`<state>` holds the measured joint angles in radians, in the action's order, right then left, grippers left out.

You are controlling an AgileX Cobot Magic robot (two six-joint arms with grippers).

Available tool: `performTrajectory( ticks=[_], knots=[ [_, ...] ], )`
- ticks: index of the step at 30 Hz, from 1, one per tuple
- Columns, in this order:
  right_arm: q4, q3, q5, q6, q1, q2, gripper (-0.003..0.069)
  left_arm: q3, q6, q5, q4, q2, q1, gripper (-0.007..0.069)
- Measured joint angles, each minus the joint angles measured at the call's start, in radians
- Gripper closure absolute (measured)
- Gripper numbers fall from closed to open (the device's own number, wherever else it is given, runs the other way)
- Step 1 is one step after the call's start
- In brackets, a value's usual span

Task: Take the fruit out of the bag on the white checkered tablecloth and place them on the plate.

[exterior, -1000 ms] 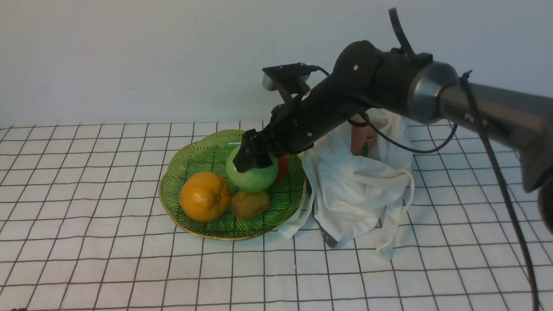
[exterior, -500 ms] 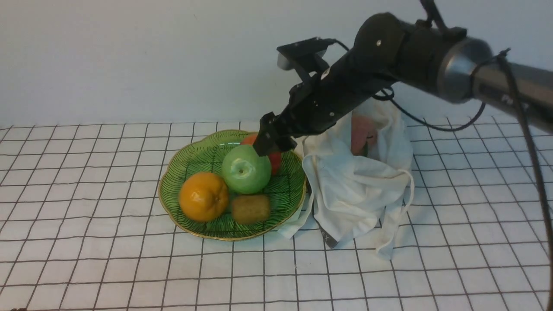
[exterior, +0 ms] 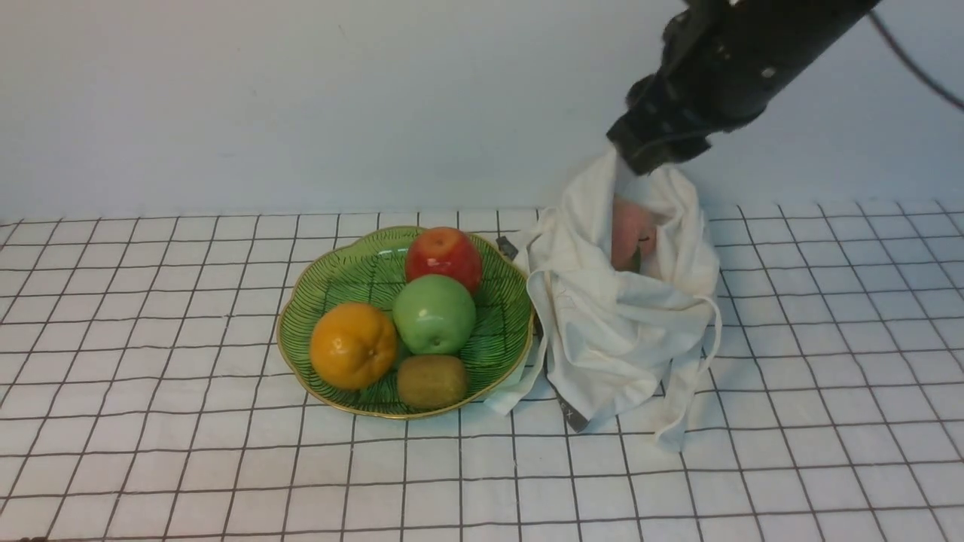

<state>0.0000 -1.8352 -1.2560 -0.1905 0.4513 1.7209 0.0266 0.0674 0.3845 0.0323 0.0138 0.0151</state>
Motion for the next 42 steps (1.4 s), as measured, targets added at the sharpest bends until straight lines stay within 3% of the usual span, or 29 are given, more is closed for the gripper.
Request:
performTrajectory(
  ticks=[3,5,12,16,17,19,26,31,42],
  knots=[
    [-0.032,0.020,0.000,0.075,-0.004,-0.085,0.0631,0.000,0.000,0.000,0.000,0.000,0.000,0.0629],
    [-0.035,0.058,-0.001,0.091,-0.005,-0.154,0.0654,0.000,0.000,0.000,0.000,0.000,0.000,0.0629],
    [-0.040,0.321,-0.003,0.108,-0.005,-0.458,0.0671,0.000,0.000,0.000,0.000,0.000,0.000,0.0629],
    [-0.040,0.575,0.011,0.161,-0.005,-0.672,0.0671,0.000,0.000,0.000,0.000,0.000,0.000,0.0629],
    [-0.040,0.723,0.080,0.181,-0.005,-0.780,0.0671,0.000,0.000,0.000,0.000,0.000,0.000,0.0629],
    [-0.040,0.813,0.140,0.191,-0.005,-0.839,0.0671,0.000,0.000,0.000,0.000,0.000,0.000,0.0629],
    [-0.009,1.419,0.703,0.206,-0.005,-1.199,0.0673,0.000,0.000,0.000,0.000,0.000,0.000,0.0629],
    [-0.006,1.495,0.881,0.206,-0.005,-1.297,0.0673,0.000,0.000,0.000,0.000,0.000,0.000,0.0629],
    [-0.006,1.499,0.908,0.206,-0.005,-1.330,0.0673,0.000,0.000,0.000,0.000,0.000,0.000,0.0629]
  ],
)
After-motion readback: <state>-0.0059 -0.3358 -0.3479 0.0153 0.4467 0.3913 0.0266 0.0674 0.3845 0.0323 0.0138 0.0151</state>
